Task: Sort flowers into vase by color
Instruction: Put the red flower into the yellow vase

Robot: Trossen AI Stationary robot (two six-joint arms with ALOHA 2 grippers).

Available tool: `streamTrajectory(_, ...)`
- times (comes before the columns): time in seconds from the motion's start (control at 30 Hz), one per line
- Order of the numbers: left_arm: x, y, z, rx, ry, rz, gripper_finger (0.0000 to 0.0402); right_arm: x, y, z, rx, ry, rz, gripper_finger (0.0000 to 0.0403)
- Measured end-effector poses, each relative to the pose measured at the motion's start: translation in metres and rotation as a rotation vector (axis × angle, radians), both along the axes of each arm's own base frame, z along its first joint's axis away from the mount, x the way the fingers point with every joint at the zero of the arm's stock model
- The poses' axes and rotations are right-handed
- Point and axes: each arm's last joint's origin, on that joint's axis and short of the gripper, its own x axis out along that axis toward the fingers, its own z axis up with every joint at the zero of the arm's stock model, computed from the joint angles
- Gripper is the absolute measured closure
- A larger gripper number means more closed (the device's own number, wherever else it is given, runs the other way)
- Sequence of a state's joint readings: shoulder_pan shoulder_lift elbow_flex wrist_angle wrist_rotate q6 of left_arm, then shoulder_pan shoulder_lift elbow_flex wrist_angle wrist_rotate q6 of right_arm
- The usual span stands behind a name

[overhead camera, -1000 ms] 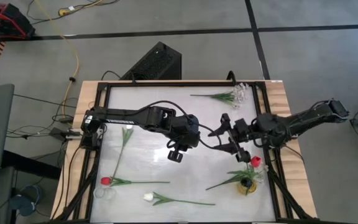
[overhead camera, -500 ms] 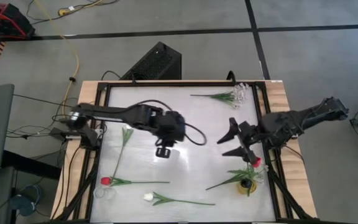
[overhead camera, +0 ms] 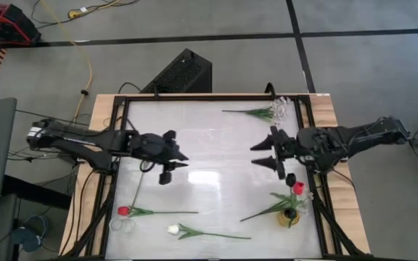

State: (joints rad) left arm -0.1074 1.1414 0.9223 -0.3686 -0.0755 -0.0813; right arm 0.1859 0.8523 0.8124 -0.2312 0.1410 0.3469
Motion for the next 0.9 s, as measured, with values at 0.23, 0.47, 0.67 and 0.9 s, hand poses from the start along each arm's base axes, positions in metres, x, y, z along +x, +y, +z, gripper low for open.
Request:
streamTrajectory(0.23, -0.029, -0.013, -0.030, -0.112, 0.081, -0.063, 0.0315, 0.013, -0.019, -0.008, 0.027, 0.044, -0.081, 0.0138)
streamTrajectory(0.47, -0.041, -0.019, -0.055, -0.114, 0.250, 0.039, 0.0315, 0.040, -0.029, -0.024, 0.042, 0.097, -0.066, 0.0138)
streamTrajectory(0.67, -0.057, -0.014, -0.063, -0.200, 0.465, 0.181, 0.0315, 0.058, -0.037, -0.035, 0.089, 0.113, 0.006, 0.0138)
streamTrajectory(0.9, -0.057, -0.027, -0.084, -0.259, 0.439, -0.082, 0.0315, 0.063, -0.037, -0.039, 0.085, 0.115, 0.016, 0.0138)
